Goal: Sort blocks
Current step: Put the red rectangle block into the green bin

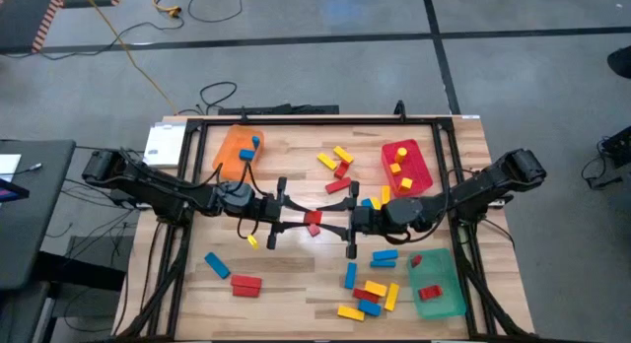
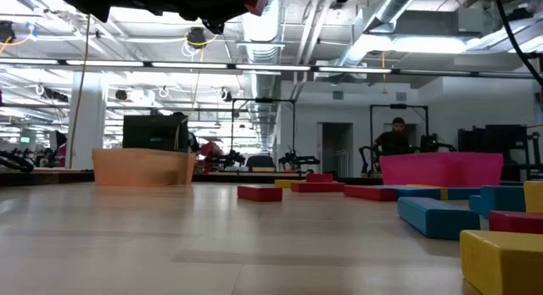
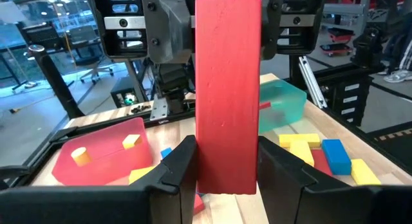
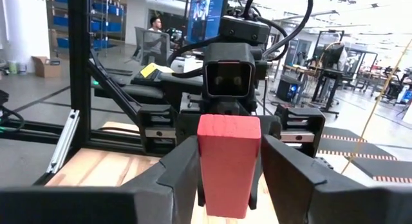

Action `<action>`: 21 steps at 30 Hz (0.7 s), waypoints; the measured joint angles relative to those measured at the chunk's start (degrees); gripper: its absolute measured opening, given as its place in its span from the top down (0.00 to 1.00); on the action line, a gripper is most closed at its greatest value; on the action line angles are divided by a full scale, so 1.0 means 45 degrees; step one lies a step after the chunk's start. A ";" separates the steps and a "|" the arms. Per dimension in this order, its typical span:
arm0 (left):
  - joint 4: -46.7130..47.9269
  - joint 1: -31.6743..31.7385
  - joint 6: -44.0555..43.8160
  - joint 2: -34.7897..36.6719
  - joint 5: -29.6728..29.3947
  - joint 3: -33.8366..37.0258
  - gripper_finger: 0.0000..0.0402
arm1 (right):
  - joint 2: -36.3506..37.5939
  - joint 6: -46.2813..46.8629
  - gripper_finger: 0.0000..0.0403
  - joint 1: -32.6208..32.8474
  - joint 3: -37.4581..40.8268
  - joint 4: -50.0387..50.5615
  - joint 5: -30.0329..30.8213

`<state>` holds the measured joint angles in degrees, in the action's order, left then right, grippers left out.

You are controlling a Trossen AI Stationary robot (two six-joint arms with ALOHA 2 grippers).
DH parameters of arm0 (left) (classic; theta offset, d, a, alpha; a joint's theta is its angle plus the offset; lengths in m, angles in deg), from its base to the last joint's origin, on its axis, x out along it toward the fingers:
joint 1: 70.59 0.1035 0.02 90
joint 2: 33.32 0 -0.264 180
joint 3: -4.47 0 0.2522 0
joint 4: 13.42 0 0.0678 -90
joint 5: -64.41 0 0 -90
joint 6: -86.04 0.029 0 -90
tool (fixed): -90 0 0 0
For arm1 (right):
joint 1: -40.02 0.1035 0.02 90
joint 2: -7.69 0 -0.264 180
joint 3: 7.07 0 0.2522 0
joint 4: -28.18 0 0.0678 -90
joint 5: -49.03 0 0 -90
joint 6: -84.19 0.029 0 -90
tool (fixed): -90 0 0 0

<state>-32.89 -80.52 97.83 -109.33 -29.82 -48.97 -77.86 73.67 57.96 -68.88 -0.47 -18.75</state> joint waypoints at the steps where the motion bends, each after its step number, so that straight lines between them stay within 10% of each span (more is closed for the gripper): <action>1: 0.0005 0.0000 -0.0003 0.0000 0.0000 0.0000 0.71 | 0.0000 0.0000 0.56 -0.0010 0.0000 -0.0002 -0.0016; 21: -0.0109 0.0005 -0.0102 0.0000 -0.0044 0.0024 0.69 | 0.0000 0.0269 0.63 -0.0246 -0.0437 0.0321 -0.0376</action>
<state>-33.39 -80.50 97.38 -109.33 -30.01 -48.86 -77.86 74.88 56.85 -70.85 0.97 -20.44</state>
